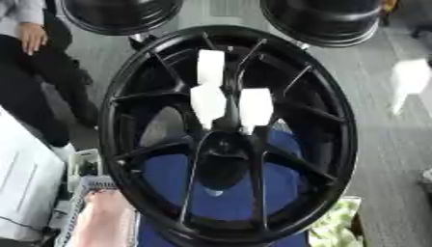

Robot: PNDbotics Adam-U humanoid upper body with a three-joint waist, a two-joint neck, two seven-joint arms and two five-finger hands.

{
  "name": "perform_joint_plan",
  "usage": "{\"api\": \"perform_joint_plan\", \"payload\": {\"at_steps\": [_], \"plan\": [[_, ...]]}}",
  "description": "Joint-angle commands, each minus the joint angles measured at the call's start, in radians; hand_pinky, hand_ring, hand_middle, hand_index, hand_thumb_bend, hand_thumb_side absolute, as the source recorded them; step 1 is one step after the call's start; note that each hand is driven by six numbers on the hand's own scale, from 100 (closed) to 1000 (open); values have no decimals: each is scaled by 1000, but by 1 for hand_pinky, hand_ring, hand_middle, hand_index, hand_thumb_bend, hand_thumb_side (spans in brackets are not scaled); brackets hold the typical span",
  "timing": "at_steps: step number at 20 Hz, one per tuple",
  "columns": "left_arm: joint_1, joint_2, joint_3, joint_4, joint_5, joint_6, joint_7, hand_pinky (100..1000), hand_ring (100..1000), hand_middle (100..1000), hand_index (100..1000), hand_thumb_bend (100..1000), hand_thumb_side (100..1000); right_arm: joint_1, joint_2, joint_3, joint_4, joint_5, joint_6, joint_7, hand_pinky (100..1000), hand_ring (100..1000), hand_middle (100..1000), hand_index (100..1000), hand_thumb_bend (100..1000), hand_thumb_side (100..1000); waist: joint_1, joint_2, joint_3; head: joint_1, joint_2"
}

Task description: Pull the pin out of the wheel hub.

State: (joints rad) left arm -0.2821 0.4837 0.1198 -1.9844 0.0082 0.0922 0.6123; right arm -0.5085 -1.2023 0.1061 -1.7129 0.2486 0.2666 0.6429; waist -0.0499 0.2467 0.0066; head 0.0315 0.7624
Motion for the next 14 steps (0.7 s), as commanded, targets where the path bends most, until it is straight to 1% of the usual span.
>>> {"api": "perform_joint_plan", "payload": {"at_steps": [1,6,11,14], "plan": [[-14,28,7,-16,-4,-2,-2,597,1000,743,743,488,710,-5,-43,-18,19,33,-3,25,932,966,915,931,308,332,2,-13,0,-1,-7],[-15,28,6,-16,-4,-3,-4,597,1000,744,744,488,710,-11,-37,-26,32,43,-3,21,929,954,904,924,272,337,2,-15,0,1,-7],[-14,28,7,-16,-5,-3,-3,597,1000,744,744,487,711,-28,-32,-26,27,49,-2,0,927,949,899,921,263,331,3,-17,-1,-4,-7],[-16,29,6,-16,-5,-4,-3,598,1000,744,744,488,710,-58,-23,-23,18,52,-2,-8,919,932,886,912,207,321,3,-18,-1,-6,-10]]}}
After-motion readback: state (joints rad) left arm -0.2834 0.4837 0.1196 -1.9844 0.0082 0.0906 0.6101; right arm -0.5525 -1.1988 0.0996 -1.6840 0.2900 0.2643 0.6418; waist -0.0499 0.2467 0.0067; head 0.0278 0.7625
